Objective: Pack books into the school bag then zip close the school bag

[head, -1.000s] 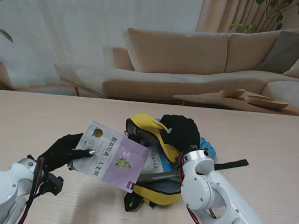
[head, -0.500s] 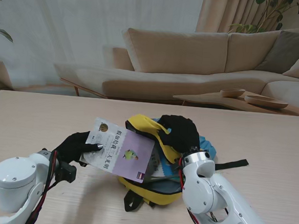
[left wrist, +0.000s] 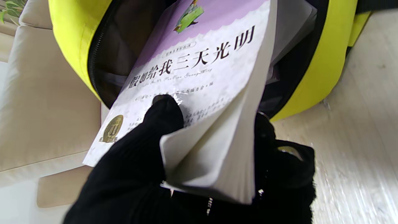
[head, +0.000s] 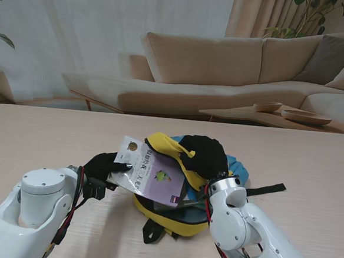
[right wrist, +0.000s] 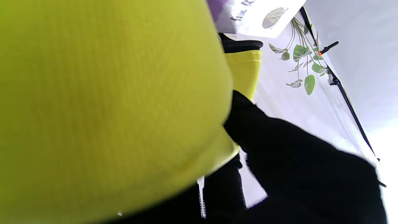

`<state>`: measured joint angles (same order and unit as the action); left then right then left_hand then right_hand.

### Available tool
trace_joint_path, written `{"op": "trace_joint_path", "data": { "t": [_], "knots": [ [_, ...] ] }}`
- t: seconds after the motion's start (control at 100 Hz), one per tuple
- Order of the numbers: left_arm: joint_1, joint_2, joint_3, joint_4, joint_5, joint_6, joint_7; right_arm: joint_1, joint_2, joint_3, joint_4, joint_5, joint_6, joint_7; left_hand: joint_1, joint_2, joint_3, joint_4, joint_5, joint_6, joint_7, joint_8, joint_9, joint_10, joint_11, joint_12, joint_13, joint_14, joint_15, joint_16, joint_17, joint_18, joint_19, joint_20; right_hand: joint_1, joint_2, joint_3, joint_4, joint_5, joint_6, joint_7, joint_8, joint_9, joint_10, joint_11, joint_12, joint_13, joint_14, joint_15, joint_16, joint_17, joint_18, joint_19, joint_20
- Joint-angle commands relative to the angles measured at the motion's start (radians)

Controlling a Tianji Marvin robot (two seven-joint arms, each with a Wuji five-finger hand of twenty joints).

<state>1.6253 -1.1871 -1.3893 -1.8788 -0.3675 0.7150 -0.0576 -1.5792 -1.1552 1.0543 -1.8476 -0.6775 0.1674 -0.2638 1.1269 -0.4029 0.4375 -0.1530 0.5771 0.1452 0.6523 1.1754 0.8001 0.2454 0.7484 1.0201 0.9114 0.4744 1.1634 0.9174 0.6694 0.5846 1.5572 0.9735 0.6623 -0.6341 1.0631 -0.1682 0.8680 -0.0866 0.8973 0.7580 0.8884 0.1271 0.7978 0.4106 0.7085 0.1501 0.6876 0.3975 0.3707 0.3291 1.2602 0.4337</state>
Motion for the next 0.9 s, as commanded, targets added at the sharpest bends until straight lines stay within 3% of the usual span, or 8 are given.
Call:
{"op": "trace_joint_path", "data": {
  "t": [0.0,0.35,0.46,0.62,0.89],
  "knots": [
    [-0.023,-0.019,0.017,0.005,-0.006,0.015,-0.025,-0.01,-0.005,-0.006,-0.015,-0.001,-0.012,0.014,0.164,0.181,0.181,0.06,0.149,-0.172,0.525,0.175,0.041,-0.09,0.183,0.063,0.032,-0.008,0.072,0.001,0.013,-0.043,0.074,-0.022,0.078,0.093,-0.003,0.031,0.047,-0.131,0.103,0.098,-0.026,0.019,0.011,0.014,-0.001,0.001,0.01,0.014,-0.007,0.006,0.025,0.015],
    [-0.109,-0.06,0.089,0.092,-0.077,0.082,0.039,-0.015,-0.005,-0.004,-0.018,0.004,-0.016,0.017,0.164,0.182,0.182,0.052,0.139,-0.172,0.526,0.169,0.029,-0.089,0.174,0.058,0.011,0.0,0.053,-0.002,-0.014,-0.041,0.053,-0.021,0.081,0.094,-0.005,0.031,0.047,-0.129,0.103,0.104,-0.026,0.02,0.011,0.015,-0.002,0.001,0.01,0.014,-0.008,0.005,0.025,0.015],
    [-0.134,-0.049,0.122,0.123,-0.07,0.074,-0.004,-0.013,-0.004,-0.006,-0.018,0.004,-0.017,0.02,0.164,0.189,0.175,0.046,0.125,-0.171,0.52,0.164,0.016,-0.091,0.162,0.056,-0.009,0.0,0.031,-0.007,-0.043,-0.044,0.029,-0.022,0.081,0.098,-0.005,0.031,0.047,-0.13,0.101,0.105,-0.027,0.019,0.011,0.015,-0.001,0.0,0.01,0.014,-0.007,0.005,0.025,0.015],
    [-0.169,-0.052,0.159,0.156,-0.081,0.098,-0.025,-0.017,-0.004,-0.005,-0.021,0.004,-0.019,0.022,0.164,0.186,0.177,0.038,0.112,-0.16,0.508,0.152,0.001,-0.088,0.137,0.049,-0.024,0.008,0.001,-0.013,-0.066,-0.039,0.003,-0.021,0.082,0.098,-0.007,0.031,0.047,-0.13,0.1,0.107,-0.027,0.017,0.011,0.015,-0.001,0.0,0.009,0.014,-0.007,0.005,0.025,0.016],
    [-0.215,-0.086,0.198,0.21,-0.146,0.097,0.036,-0.025,-0.002,-0.002,-0.031,0.011,-0.026,0.033,0.164,0.201,0.179,0.022,0.084,-0.147,0.514,0.133,-0.027,-0.094,0.11,0.043,-0.053,0.006,-0.062,-0.034,-0.101,-0.043,-0.041,-0.038,0.084,0.099,-0.009,0.03,0.044,-0.13,0.1,0.112,-0.029,0.018,0.01,0.015,-0.003,0.0,0.008,0.014,-0.008,0.004,0.025,0.016]
  ]
}}
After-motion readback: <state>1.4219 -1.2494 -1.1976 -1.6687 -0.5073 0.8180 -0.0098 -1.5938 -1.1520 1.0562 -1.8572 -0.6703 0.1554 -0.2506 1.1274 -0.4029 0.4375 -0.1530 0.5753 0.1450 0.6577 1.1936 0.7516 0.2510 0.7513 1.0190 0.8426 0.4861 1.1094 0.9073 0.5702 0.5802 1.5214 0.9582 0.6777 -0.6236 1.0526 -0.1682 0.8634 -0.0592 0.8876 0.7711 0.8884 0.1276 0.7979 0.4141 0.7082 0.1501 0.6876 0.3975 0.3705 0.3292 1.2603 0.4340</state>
